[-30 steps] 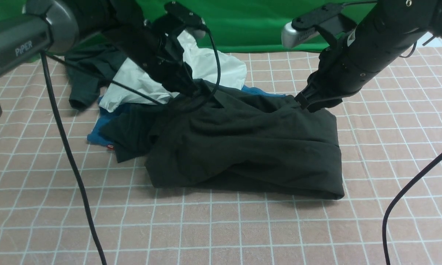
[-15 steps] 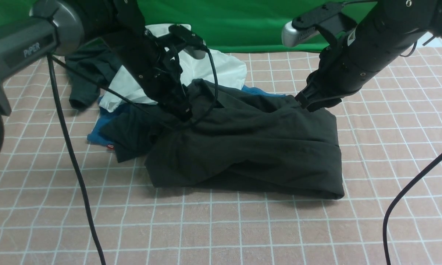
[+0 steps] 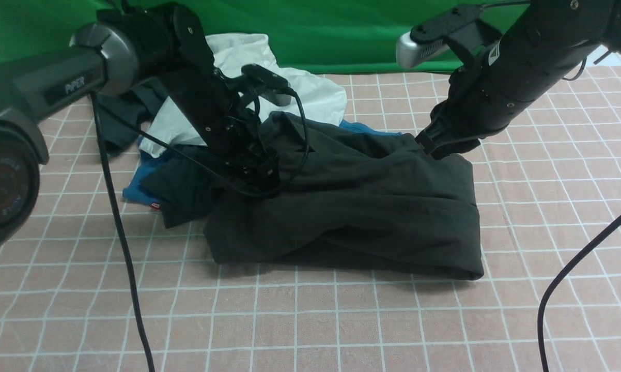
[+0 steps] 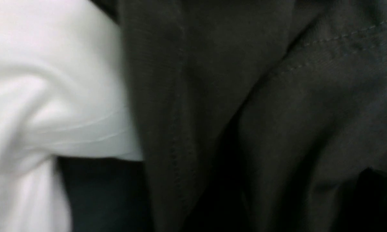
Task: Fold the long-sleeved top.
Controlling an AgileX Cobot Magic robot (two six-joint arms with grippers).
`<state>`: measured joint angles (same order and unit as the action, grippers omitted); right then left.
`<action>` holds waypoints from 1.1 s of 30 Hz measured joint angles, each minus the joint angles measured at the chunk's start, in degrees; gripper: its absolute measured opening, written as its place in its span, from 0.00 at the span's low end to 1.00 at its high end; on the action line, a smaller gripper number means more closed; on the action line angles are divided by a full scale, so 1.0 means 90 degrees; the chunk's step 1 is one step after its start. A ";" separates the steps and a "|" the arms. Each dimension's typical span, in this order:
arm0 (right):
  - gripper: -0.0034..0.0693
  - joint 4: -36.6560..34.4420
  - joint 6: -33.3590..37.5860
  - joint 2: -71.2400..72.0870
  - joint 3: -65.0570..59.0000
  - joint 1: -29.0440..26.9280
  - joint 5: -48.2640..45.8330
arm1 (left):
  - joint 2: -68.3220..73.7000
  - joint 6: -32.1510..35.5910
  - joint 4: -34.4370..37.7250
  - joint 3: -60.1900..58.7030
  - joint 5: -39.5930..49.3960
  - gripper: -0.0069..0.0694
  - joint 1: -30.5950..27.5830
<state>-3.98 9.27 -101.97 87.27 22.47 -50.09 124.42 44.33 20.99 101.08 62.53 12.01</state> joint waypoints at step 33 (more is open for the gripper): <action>0.41 0.0054 -0.0127 -0.0037 0.0000 0.0000 0.0488 | -0.0508 0.0478 -0.0432 0.0000 -0.1387 0.13 0.0017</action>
<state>-3.49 8.12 -102.30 87.27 22.47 -45.69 119.84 48.63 17.11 101.08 50.05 12.16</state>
